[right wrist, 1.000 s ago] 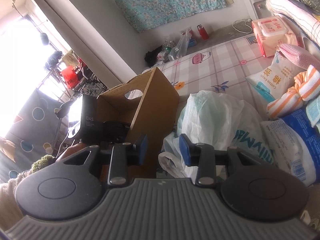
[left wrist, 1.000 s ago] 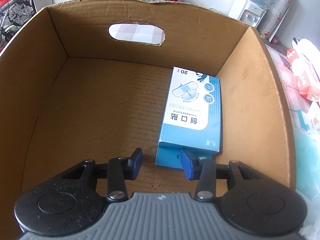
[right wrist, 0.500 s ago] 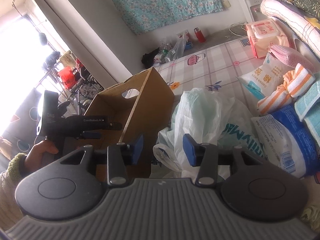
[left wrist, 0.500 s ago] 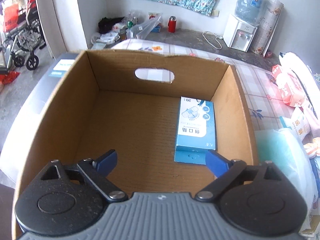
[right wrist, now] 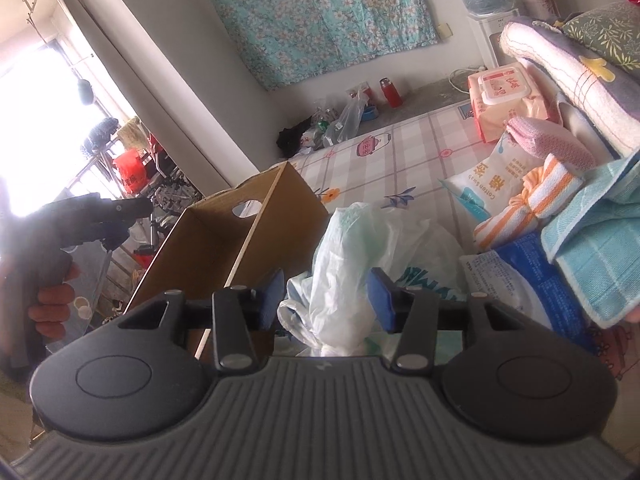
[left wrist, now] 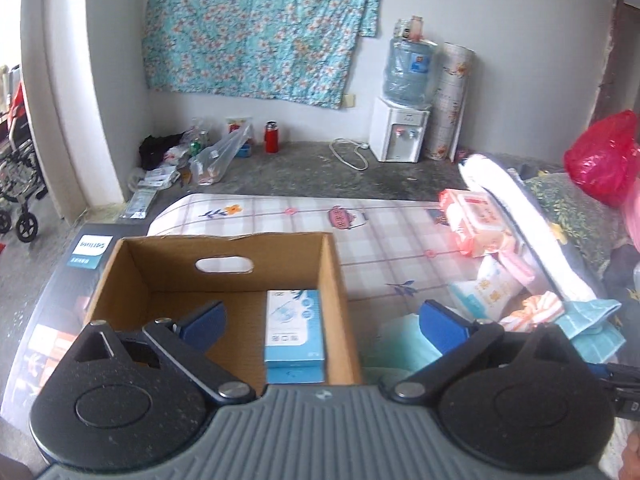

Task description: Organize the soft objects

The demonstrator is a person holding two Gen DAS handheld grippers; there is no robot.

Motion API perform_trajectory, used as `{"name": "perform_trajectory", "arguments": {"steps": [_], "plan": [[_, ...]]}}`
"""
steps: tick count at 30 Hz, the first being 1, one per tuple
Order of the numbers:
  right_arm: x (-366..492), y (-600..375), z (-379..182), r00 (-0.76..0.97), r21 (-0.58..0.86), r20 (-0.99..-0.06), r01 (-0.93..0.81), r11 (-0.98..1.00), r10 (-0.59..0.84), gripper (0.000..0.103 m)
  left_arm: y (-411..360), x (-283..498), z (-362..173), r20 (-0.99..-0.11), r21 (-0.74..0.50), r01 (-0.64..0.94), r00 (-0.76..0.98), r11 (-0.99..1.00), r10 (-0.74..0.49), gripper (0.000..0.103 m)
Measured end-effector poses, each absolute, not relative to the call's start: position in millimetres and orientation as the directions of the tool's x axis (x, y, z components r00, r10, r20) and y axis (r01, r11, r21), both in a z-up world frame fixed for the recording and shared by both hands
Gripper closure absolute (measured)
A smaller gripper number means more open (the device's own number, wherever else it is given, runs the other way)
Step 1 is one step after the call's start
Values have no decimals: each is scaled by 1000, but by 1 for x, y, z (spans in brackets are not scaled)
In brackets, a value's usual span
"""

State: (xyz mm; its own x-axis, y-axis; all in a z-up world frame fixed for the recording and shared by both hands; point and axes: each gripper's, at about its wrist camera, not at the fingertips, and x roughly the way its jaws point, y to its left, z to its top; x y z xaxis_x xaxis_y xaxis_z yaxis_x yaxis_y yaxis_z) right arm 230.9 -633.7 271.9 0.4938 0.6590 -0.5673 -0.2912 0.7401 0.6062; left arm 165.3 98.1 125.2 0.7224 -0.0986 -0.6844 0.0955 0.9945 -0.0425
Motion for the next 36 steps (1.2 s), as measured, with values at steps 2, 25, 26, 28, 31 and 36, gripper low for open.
{"name": "perform_trajectory", "arguments": {"steps": [2, 25, 26, 28, 31, 36], "plan": [[234, -647, 276, 519, 580, -572, -291, 761, 635, 57, 71, 171, 124, -684, -58, 156, 713, 986, -154, 0], [444, -791, 208, 412, 548, -755, -34, 836, 511, 64, -134, 345, 16, -789, -412, 231, 393, 881, -472, 47], [450, -792, 202, 405, 556, -755, -22, 831, 516, 64, -138, 350, 11, -794, -417, 226, 382, 880, -474, 48], [459, -797, 188, 391, 576, -754, 5, 817, 529, 66, -148, 359, 4, -801, -422, 222, 364, 879, -476, 51], [468, -802, 175, 384, 594, -749, 31, 804, 540, 66, -163, 369, -7, -812, -423, 224, 336, 878, -477, 55], [475, -808, 162, 378, 619, -740, 60, 783, 556, 66, -179, 379, -24, -837, -417, 191, 302, 889, -457, 76]]}}
